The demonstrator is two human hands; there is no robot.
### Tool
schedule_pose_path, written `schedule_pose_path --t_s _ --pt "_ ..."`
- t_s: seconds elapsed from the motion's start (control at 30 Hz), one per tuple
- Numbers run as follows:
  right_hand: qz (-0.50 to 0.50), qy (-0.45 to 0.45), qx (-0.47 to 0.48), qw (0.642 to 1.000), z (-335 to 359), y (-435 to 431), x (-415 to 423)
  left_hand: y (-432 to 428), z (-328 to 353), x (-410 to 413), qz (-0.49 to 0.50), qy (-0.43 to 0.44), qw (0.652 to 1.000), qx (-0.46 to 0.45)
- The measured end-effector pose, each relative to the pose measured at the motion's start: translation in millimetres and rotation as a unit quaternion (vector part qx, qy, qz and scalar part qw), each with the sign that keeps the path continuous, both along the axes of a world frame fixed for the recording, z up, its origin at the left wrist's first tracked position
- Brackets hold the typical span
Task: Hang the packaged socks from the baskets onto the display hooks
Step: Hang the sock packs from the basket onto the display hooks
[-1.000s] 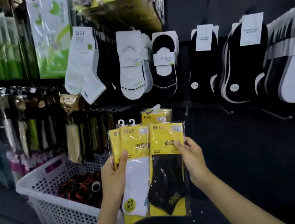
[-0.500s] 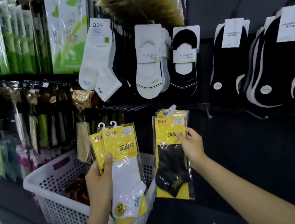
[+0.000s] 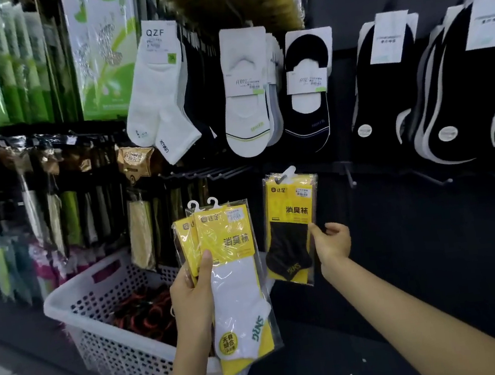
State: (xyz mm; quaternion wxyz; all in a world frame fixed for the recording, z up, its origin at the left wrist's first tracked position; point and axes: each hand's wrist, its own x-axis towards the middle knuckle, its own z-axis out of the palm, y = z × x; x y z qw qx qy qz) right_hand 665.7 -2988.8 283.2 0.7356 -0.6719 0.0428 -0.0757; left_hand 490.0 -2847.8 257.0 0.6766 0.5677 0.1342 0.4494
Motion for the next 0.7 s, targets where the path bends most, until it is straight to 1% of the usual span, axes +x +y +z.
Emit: schedule_pose_path --t_s 0.03,0.1,0.2,0.27,0.37,0.47,0.6,0.7 --pt "0.024 -0.012 -0.001 1.000 -0.4 -2.8 -8.4 -2.2 1.1 0.5 -0.003 0.001 1.000 0.004" --pt "0.108 -0.038 0.000 0.993 3.4 -6.7 -29.7 -8.3 3.4 1.9 -0.014 0.004 1.000 0.009" --pt "0.241 -0.080 -0.021 0.967 12.6 -8.4 -64.0 -20.5 7.1 4.0 -0.045 -0.002 0.999 0.002" --pt "0.290 -0.089 -0.018 0.953 16.7 -7.2 -80.7 -26.6 8.6 5.4 -0.063 0.007 0.998 -0.003" --pt "0.295 -0.102 0.003 0.950 20.4 -7.8 -93.2 -31.2 11.6 5.8 -0.094 0.010 0.995 -0.007" --pt "0.294 -0.100 0.026 0.950 20.4 -13.0 -94.8 -33.2 14.5 4.1 -0.101 0.006 0.995 0.015" --pt "0.283 -0.094 0.026 0.954 17.4 -20.6 -90.3 -32.5 14.6 2.2 -0.071 0.023 0.996 0.042" --pt "0.253 -0.112 0.024 0.961 18.0 -28.5 -82.4 -27.8 13.9 -1.1 -0.034 0.033 0.998 0.043"
